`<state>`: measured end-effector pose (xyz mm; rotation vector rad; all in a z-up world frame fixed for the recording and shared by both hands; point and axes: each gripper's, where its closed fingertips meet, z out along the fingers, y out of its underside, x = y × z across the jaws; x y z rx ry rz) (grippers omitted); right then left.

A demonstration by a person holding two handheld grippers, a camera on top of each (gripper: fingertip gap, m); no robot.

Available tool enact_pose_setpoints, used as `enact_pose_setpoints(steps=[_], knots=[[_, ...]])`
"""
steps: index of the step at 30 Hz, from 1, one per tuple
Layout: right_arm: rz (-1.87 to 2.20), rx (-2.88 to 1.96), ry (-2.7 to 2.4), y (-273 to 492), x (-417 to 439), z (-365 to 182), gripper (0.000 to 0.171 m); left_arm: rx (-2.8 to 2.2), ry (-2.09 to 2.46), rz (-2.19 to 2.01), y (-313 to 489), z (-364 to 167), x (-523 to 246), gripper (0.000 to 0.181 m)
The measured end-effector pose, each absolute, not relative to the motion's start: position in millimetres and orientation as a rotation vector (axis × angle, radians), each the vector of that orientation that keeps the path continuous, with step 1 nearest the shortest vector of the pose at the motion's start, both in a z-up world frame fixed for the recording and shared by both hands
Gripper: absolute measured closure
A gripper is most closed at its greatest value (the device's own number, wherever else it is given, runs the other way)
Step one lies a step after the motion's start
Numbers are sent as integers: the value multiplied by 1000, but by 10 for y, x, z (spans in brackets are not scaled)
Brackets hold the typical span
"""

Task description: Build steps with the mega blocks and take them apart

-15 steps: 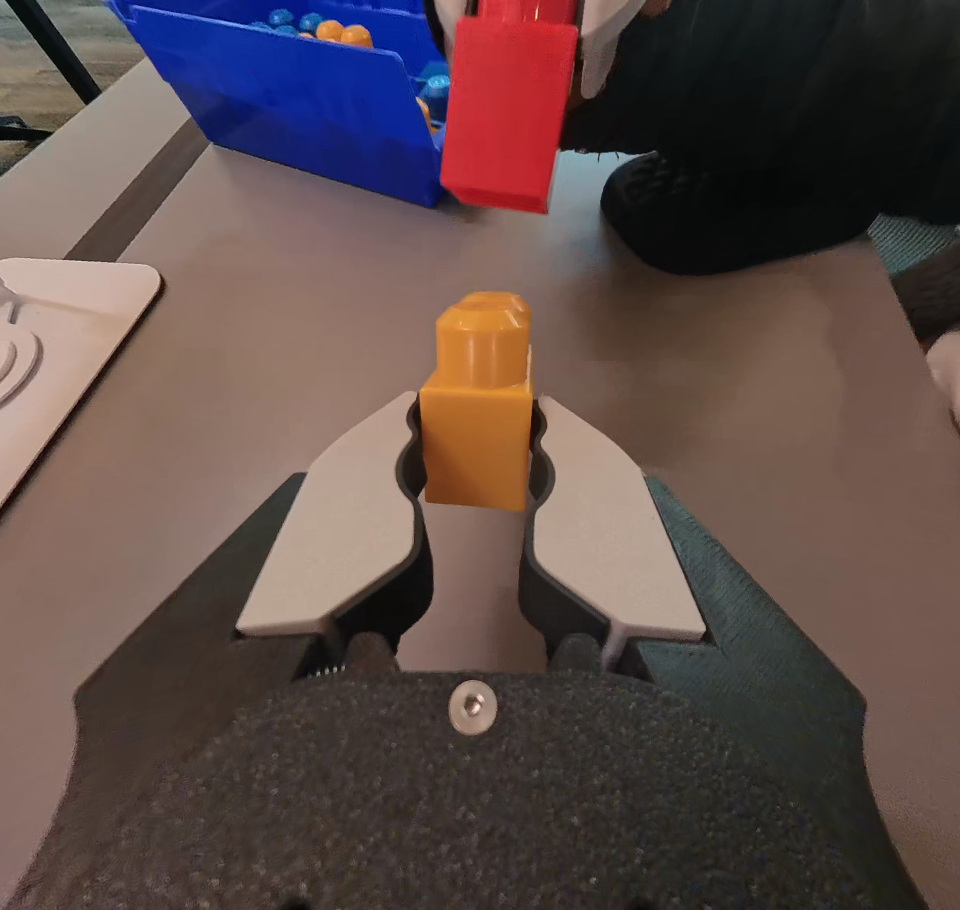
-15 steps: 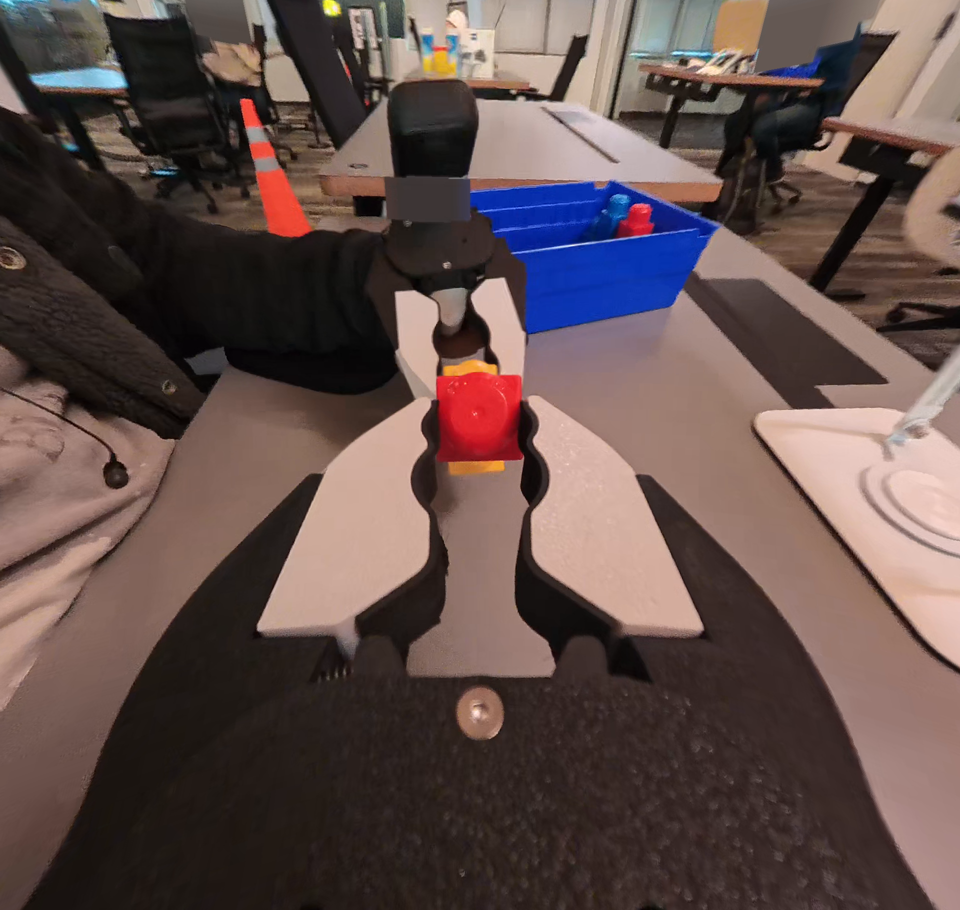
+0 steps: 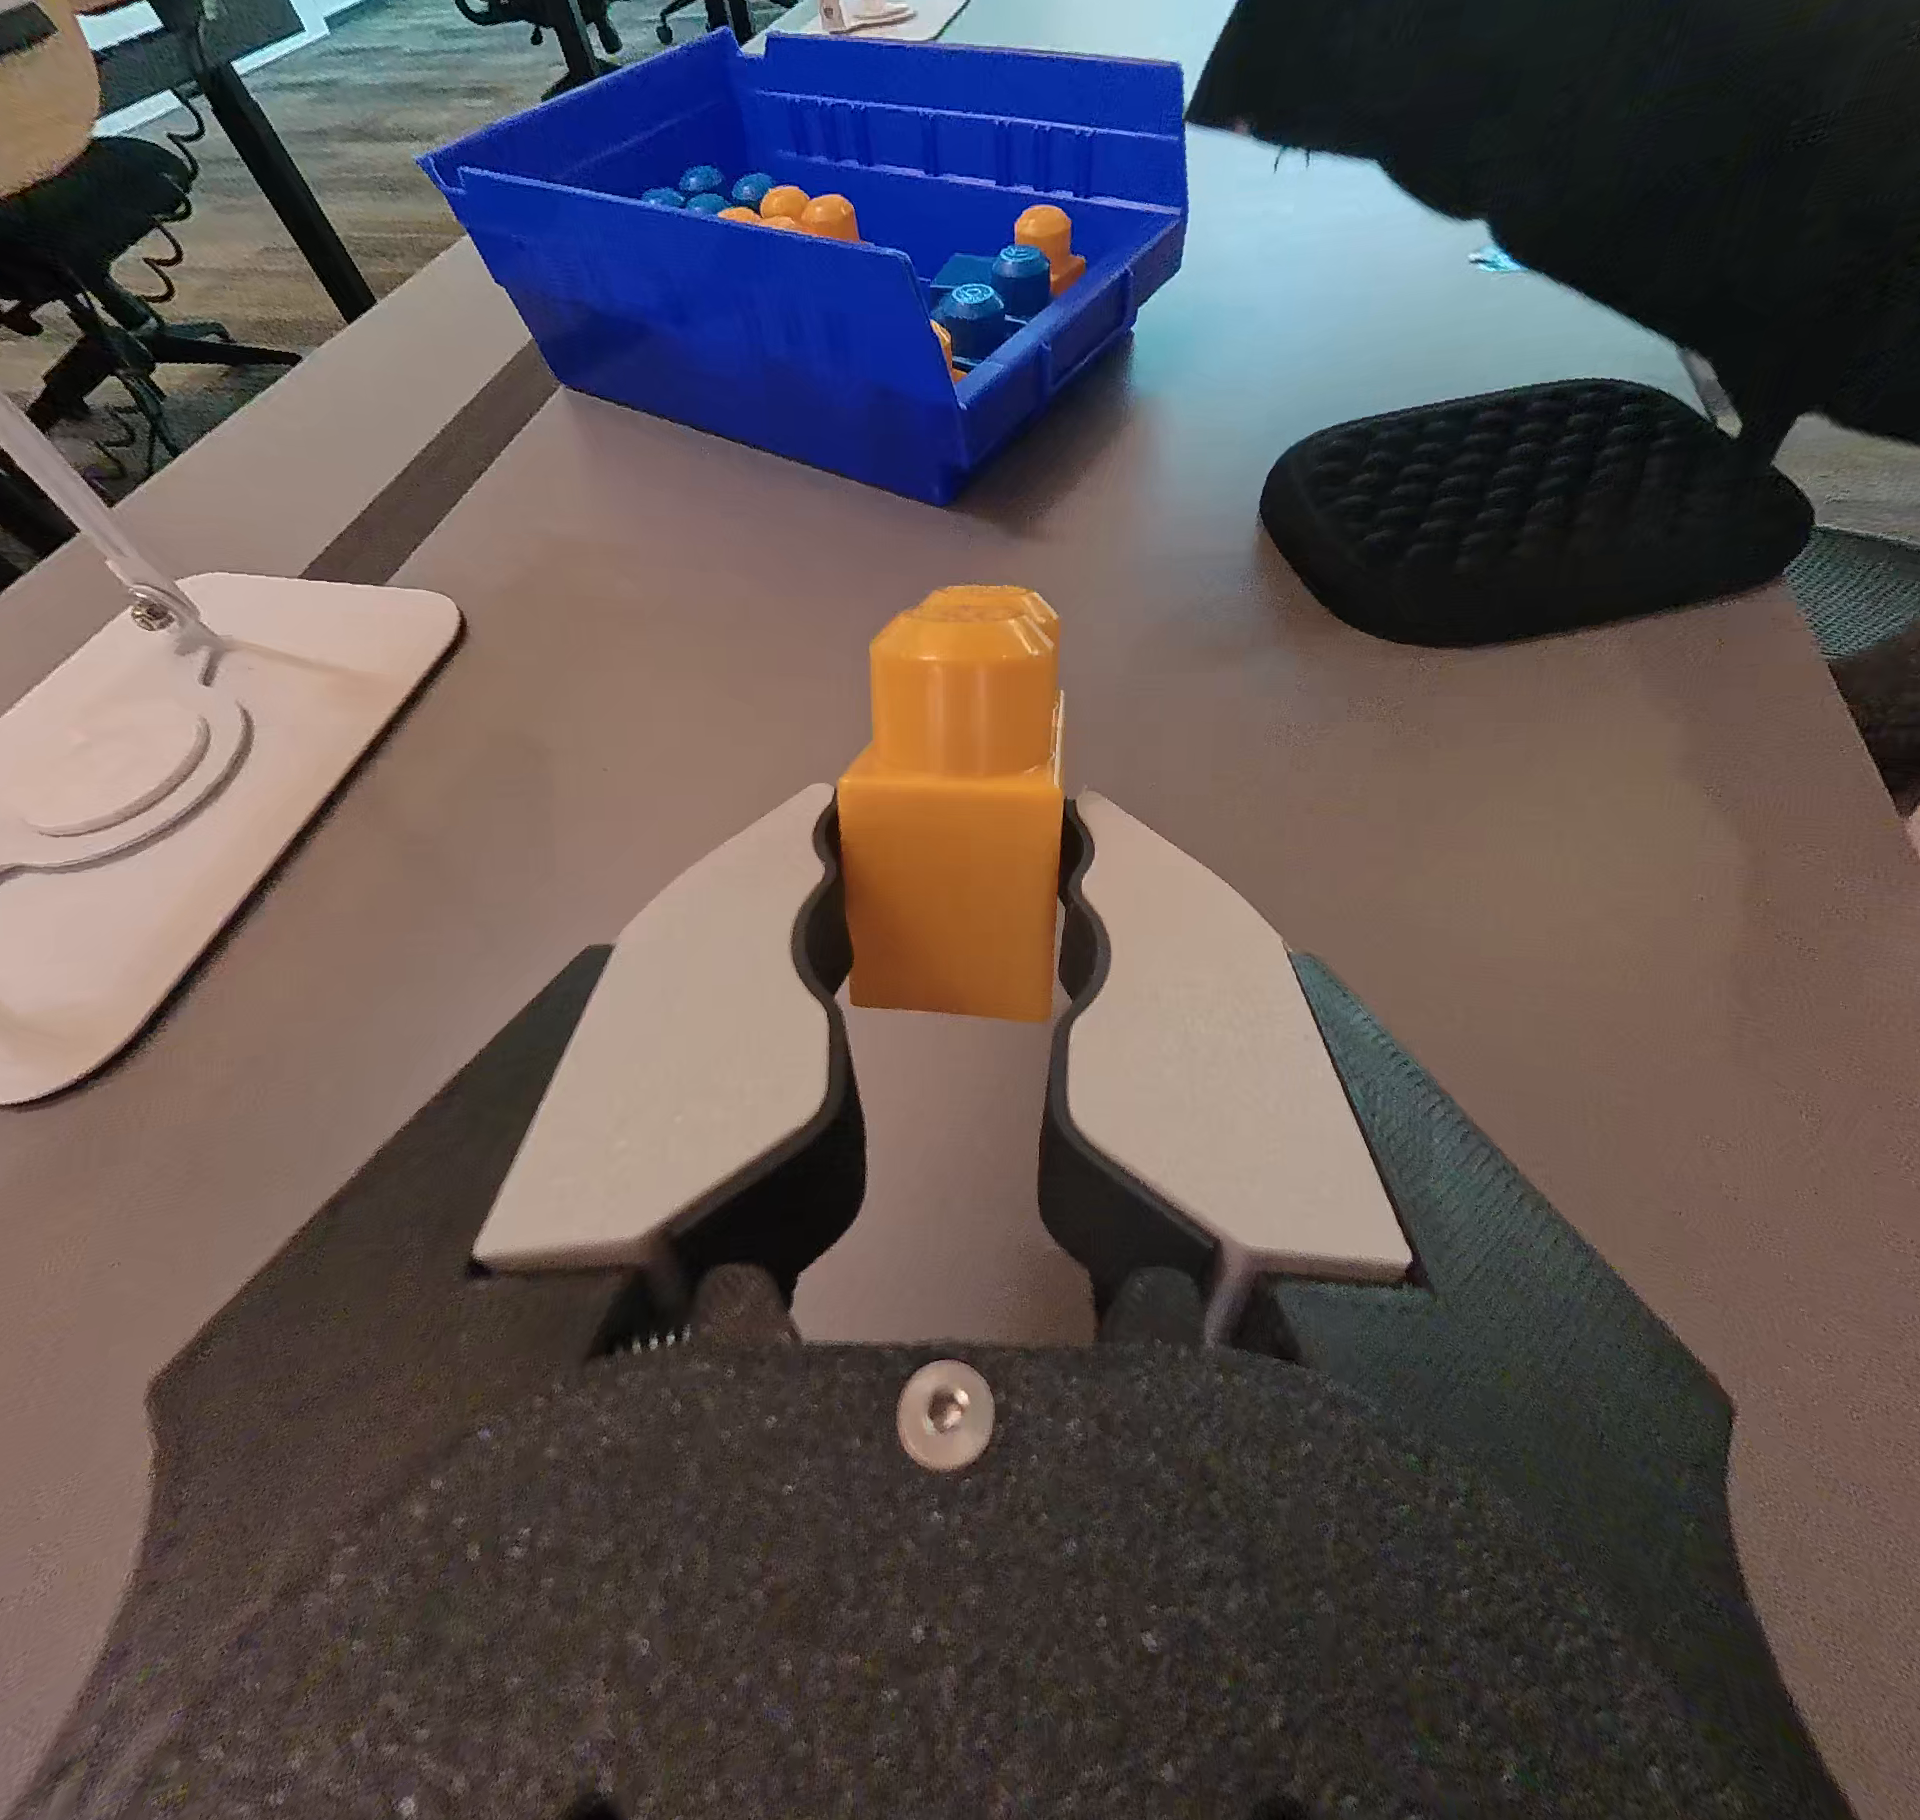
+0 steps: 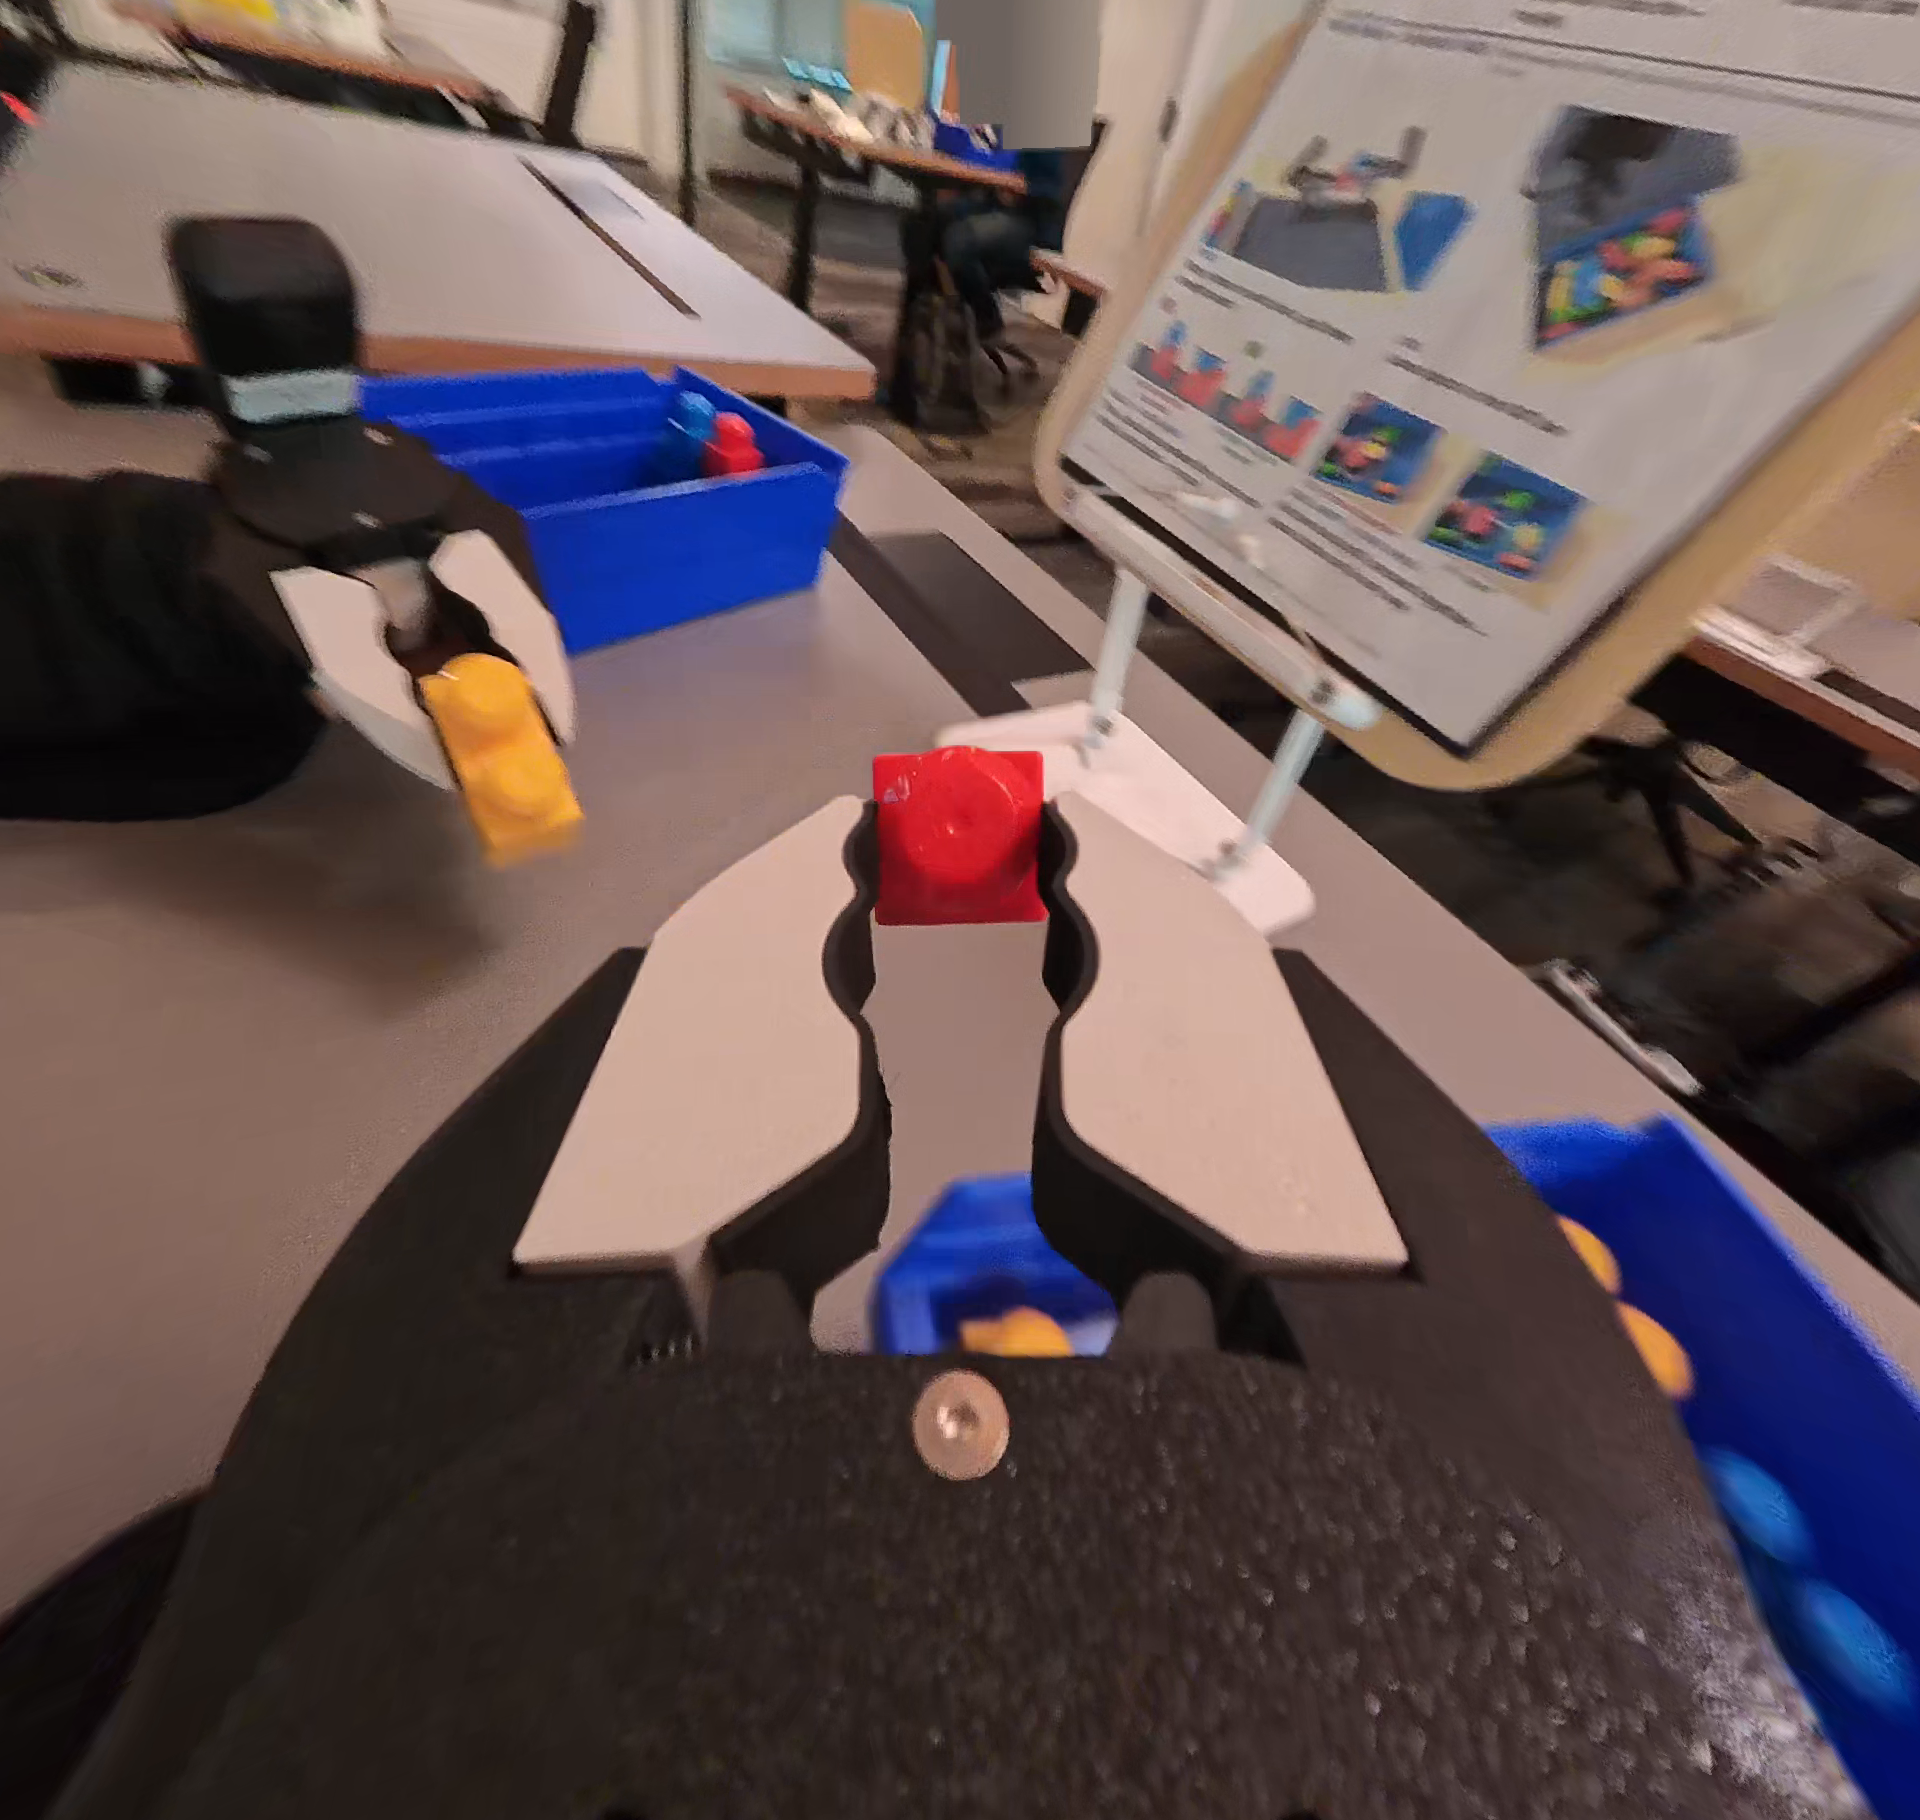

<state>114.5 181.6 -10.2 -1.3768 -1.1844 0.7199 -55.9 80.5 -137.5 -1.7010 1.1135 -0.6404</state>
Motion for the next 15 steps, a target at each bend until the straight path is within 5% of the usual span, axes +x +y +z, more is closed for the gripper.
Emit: enact_pose_setpoints(steps=[6,15], knots=[[451,-1661,-1247,2428,1859,-232,142,-1688,1102,-632,809,-1323,-560,143],[269,-2076,-1333,2787,2509,-1168,142,-1685,1095,-627,815,-1306,-556,144]])
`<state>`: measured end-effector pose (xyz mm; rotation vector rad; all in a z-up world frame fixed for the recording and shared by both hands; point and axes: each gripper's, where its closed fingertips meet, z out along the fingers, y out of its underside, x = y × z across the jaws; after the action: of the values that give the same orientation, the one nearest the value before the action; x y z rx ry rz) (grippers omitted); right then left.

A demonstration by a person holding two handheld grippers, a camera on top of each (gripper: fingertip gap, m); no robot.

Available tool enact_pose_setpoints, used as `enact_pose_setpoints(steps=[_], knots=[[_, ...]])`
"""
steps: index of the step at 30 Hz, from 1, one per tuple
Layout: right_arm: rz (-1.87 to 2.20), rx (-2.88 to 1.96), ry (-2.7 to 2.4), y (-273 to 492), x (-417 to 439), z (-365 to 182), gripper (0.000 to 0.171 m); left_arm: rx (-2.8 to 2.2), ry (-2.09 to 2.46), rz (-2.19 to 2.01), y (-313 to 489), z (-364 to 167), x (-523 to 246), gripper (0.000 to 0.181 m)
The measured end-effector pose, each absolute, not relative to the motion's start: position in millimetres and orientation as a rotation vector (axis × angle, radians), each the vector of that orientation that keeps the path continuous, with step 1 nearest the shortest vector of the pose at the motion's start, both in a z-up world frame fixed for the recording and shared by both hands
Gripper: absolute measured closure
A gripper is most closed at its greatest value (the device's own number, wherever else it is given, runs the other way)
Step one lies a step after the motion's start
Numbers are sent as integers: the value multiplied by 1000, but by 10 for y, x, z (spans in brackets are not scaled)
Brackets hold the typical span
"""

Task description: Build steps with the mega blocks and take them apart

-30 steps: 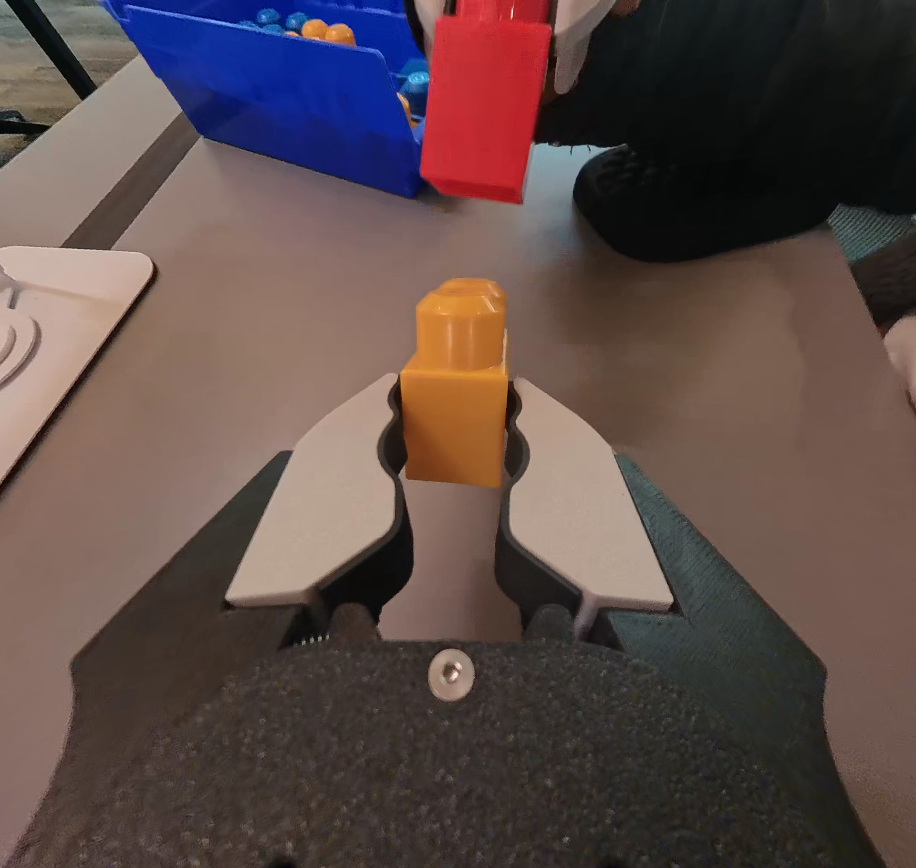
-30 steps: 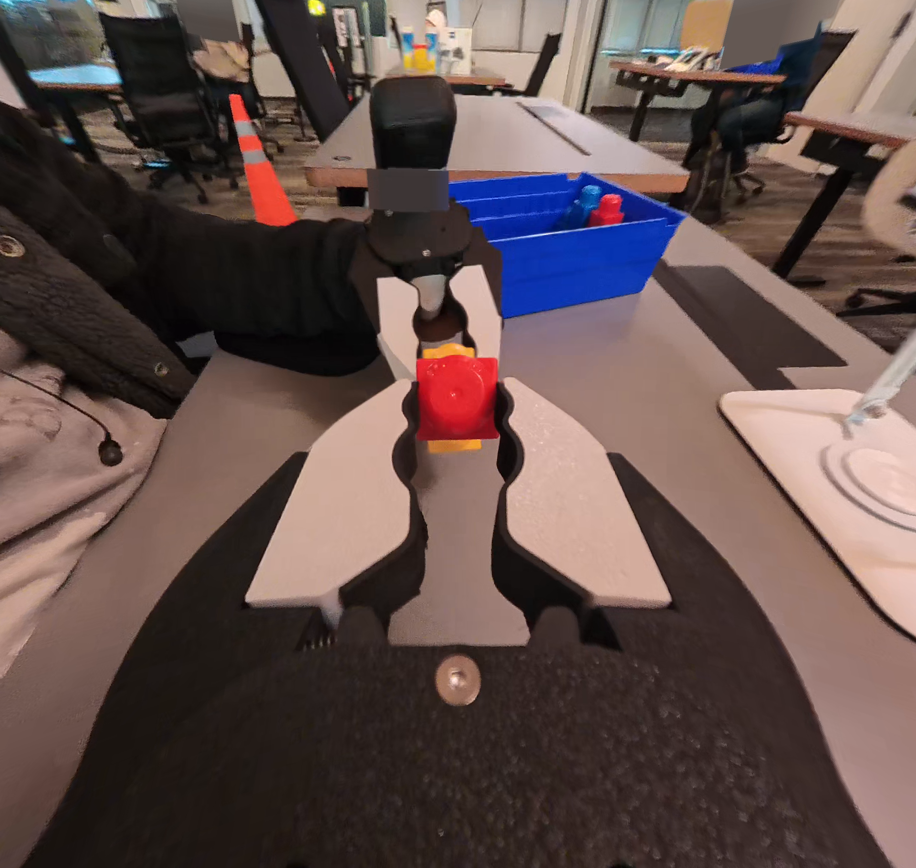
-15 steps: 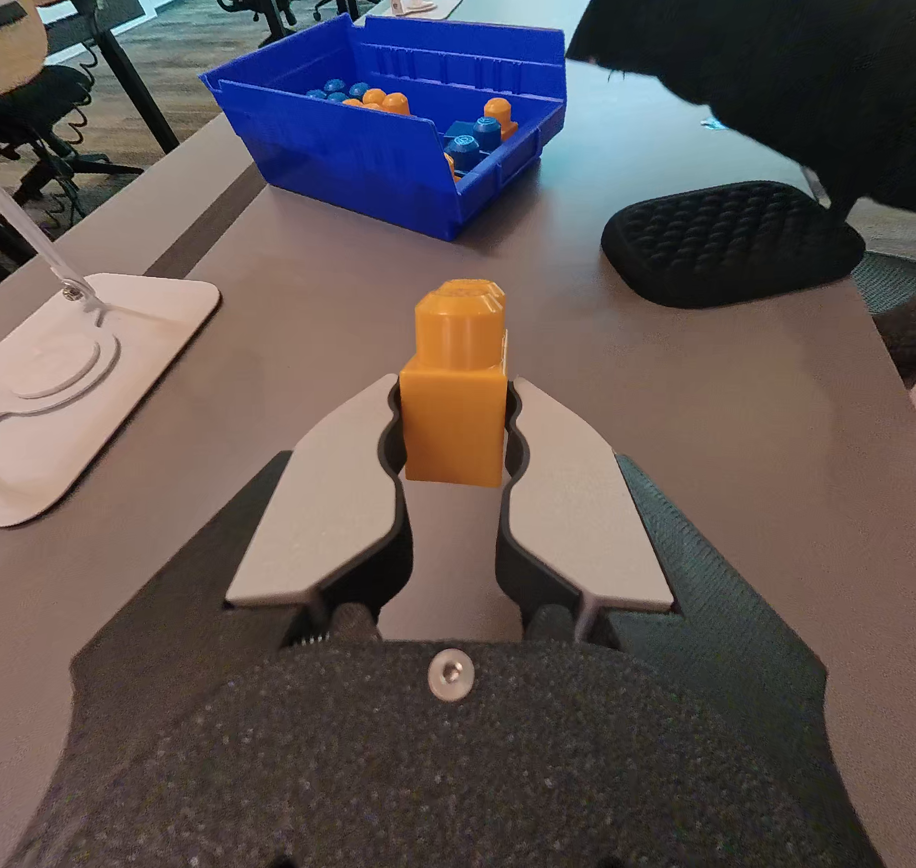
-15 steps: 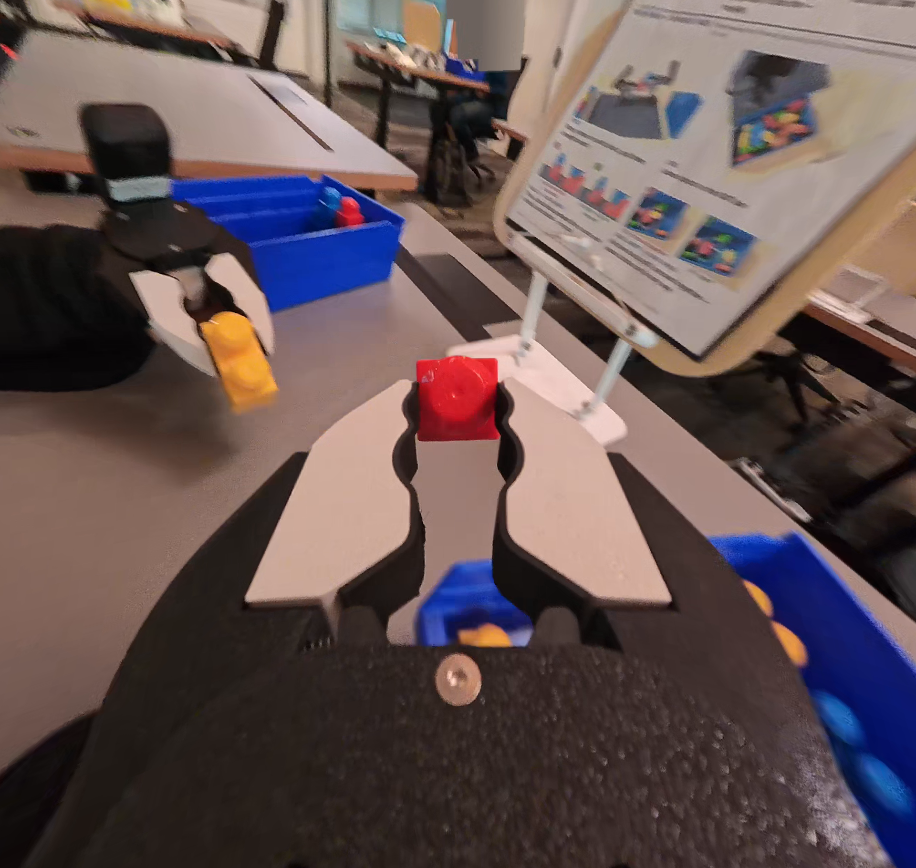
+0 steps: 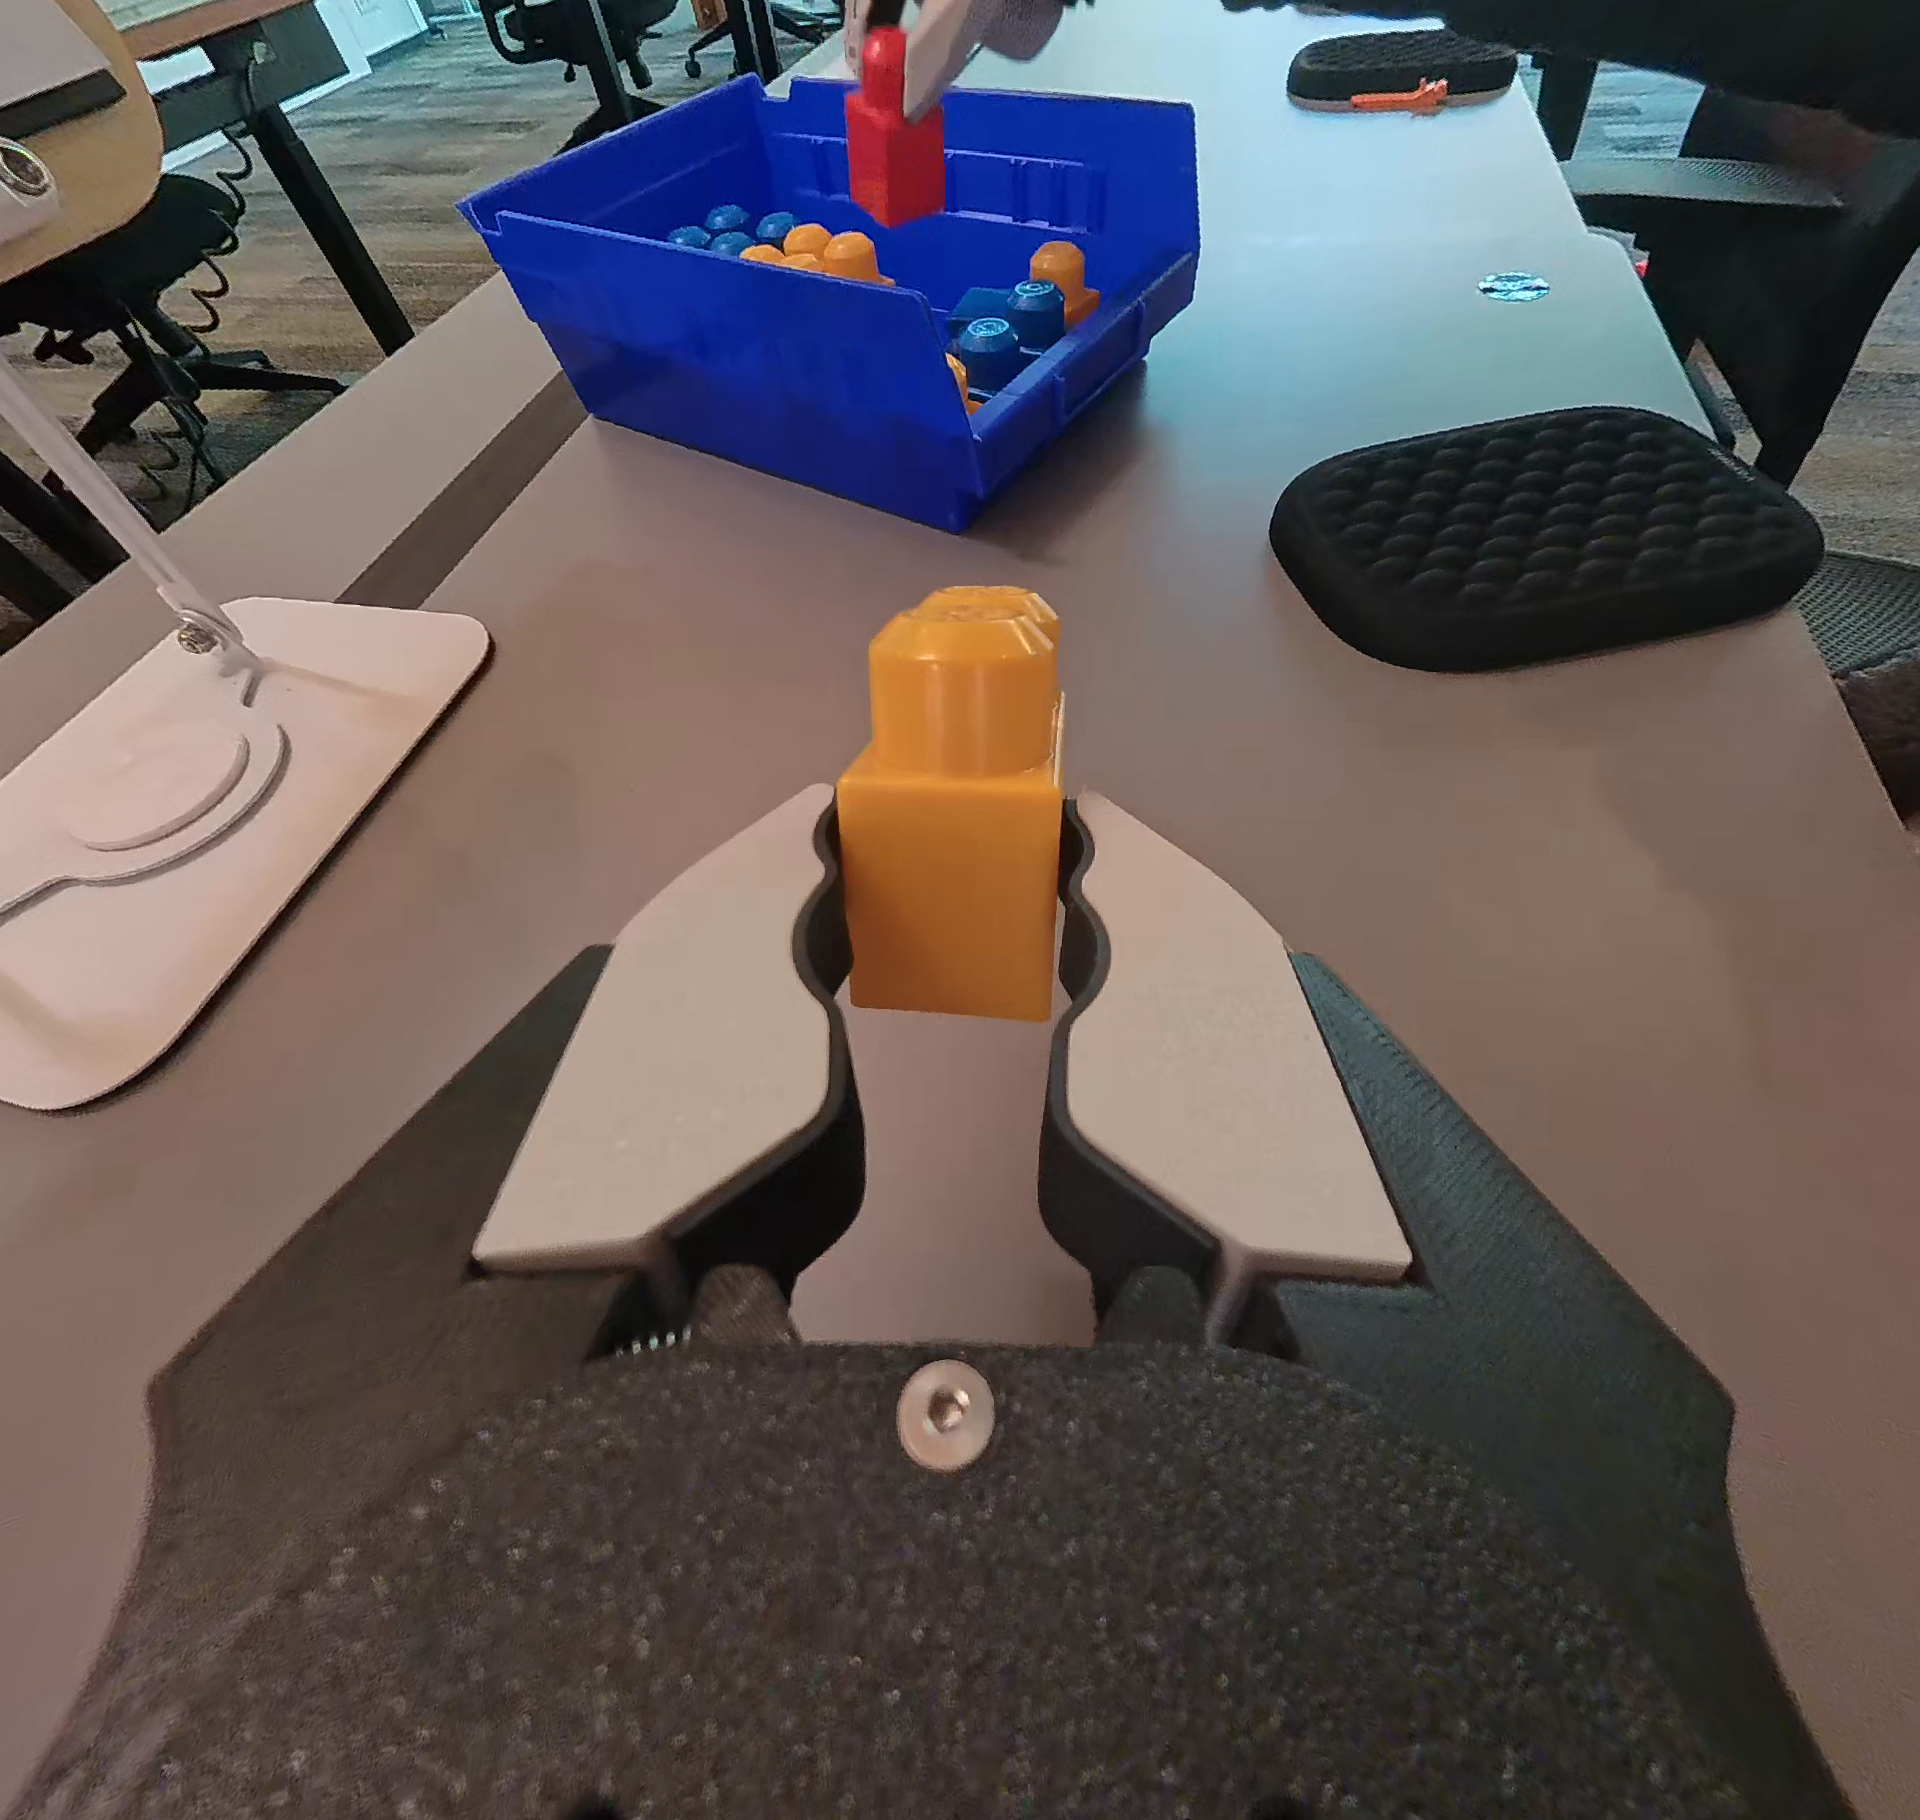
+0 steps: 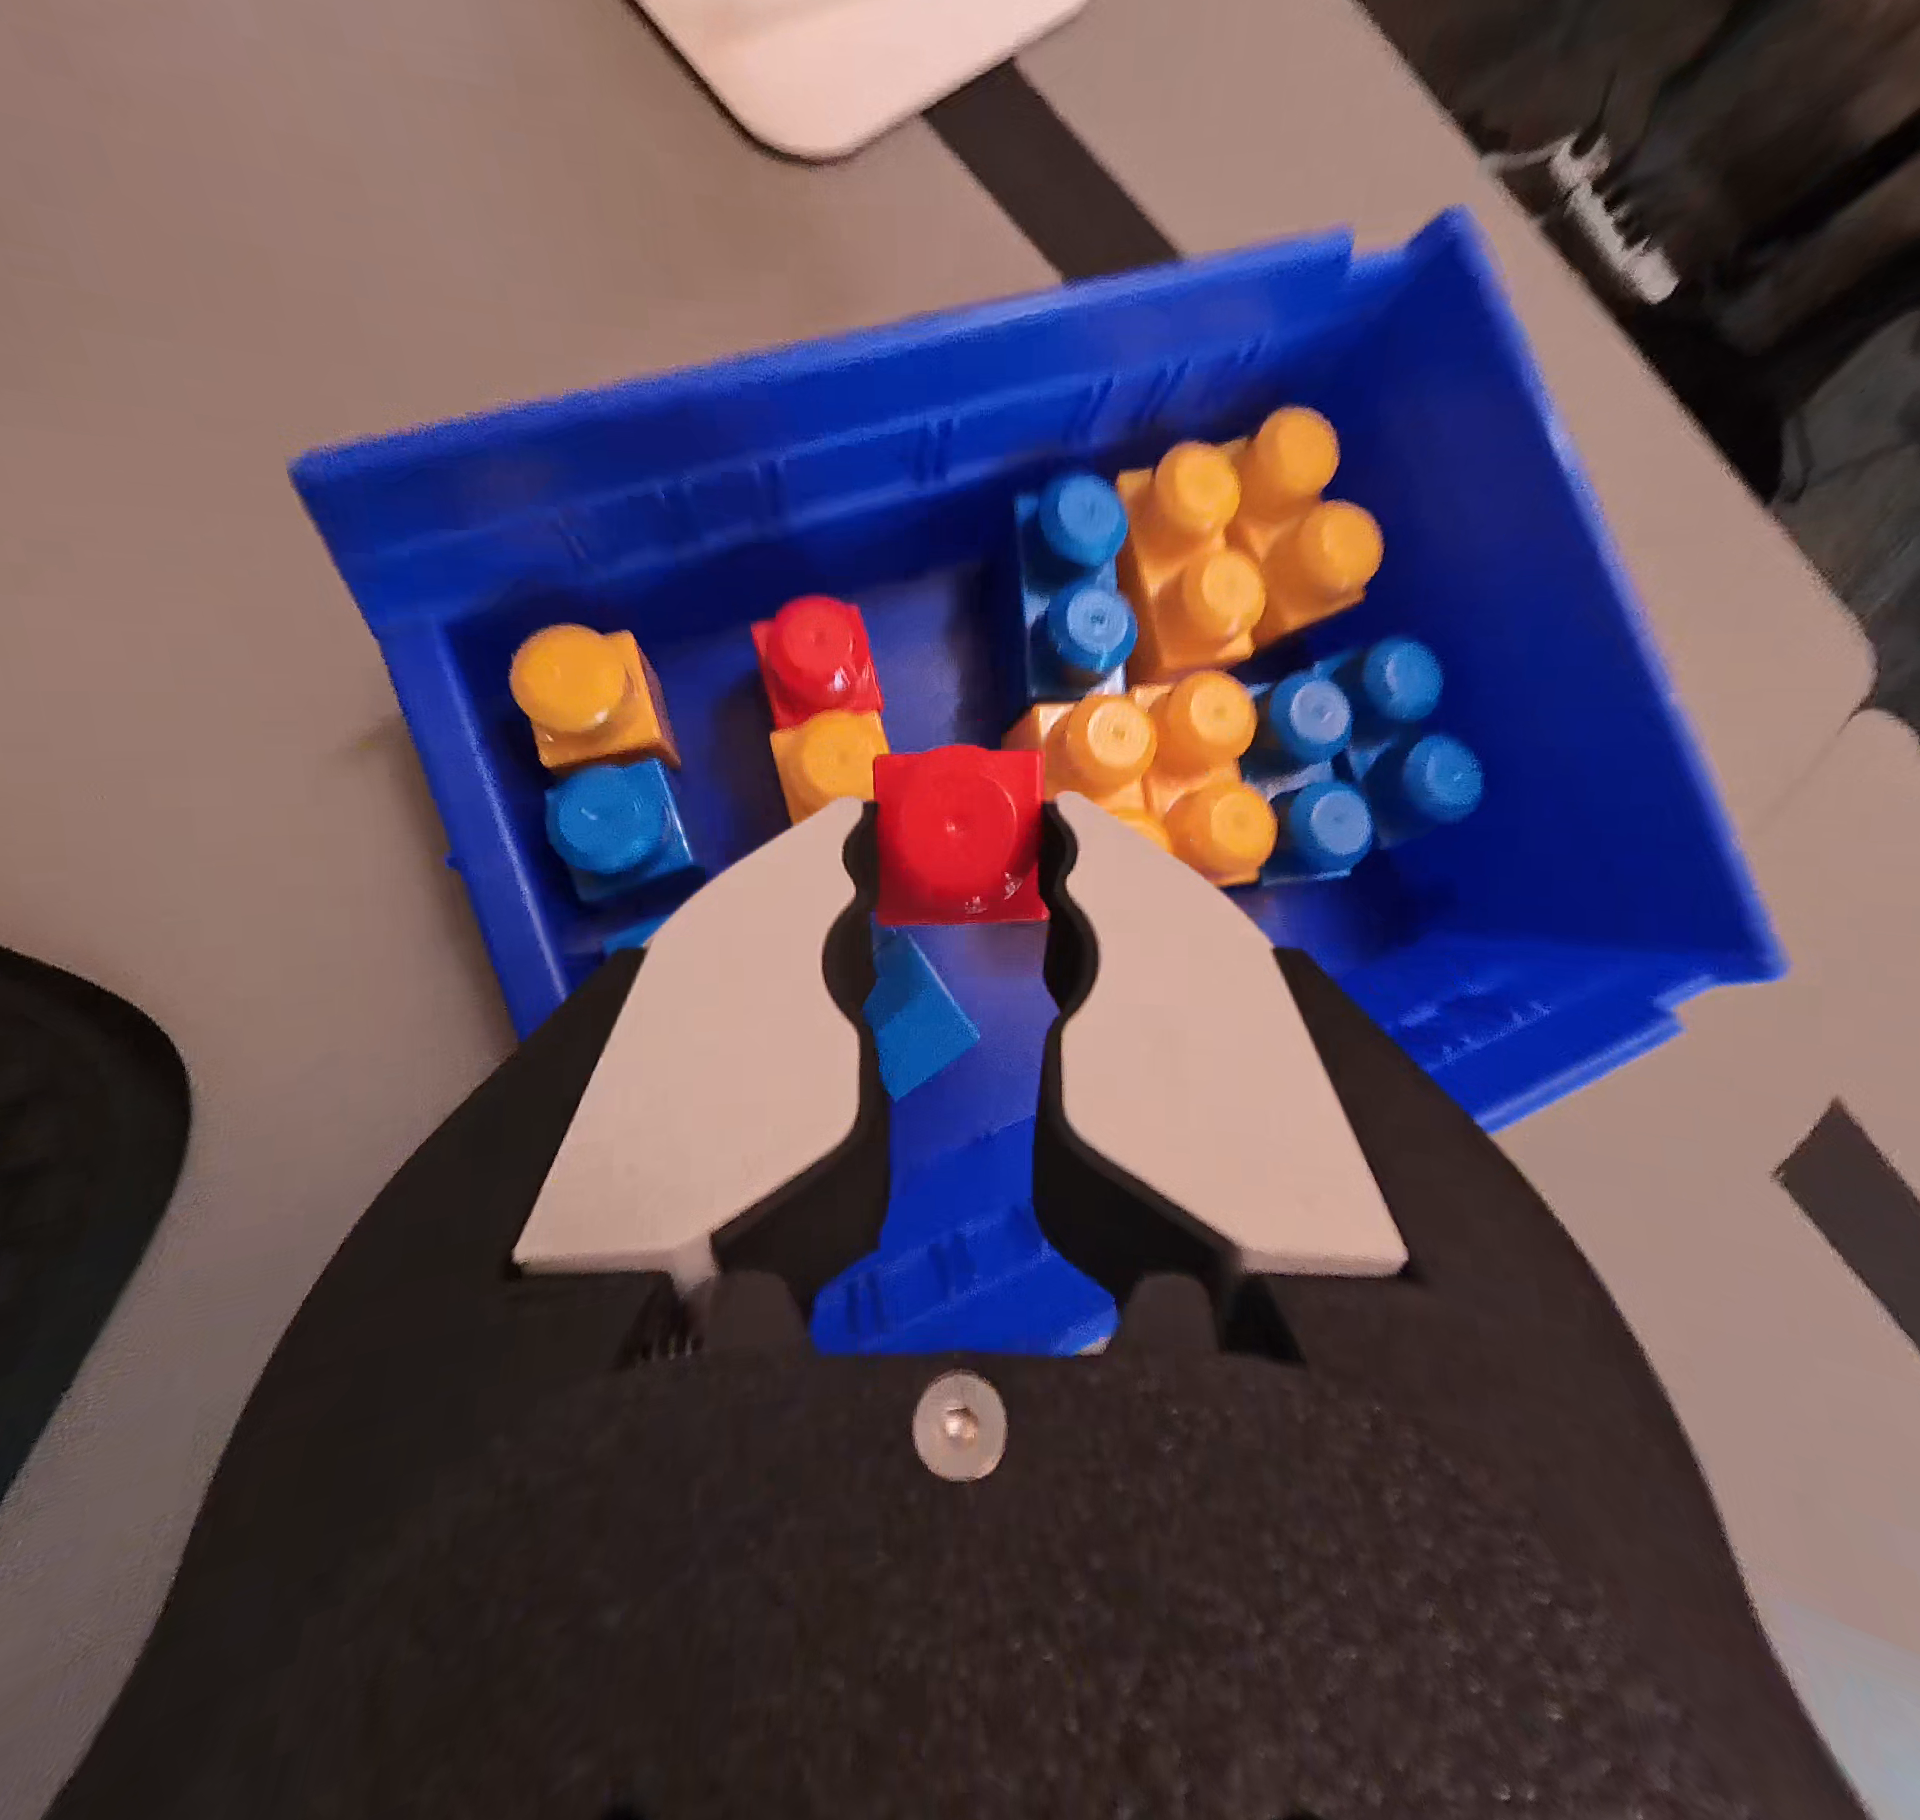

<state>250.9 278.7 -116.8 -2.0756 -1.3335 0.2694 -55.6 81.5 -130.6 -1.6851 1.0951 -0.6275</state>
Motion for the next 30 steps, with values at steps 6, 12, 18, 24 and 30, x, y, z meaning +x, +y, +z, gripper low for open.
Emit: enact_pose_setpoints(steps=[6,12,18,24,30], knots=[[180,-2228,-1378,2854,2506,-1593,142,-1691,1100,-626,812,-1327,-555,143],[65,-2374,-1304,2975,2516,-1857,142,-1694,1106,-625,802,-1337,-559,144],[95,-2443,-1300,2897,2473,-1948,141,-1694,1104,-627,800,-1333,-563,143],[163,-2549,-1299,2793,2519,-1960,141,-1690,1104,-625,798,-1323,-561,144],[198,-2609,-1325,2697,2589,-1980,141,-1689,1099,-627,801,-1316,-569,144]])
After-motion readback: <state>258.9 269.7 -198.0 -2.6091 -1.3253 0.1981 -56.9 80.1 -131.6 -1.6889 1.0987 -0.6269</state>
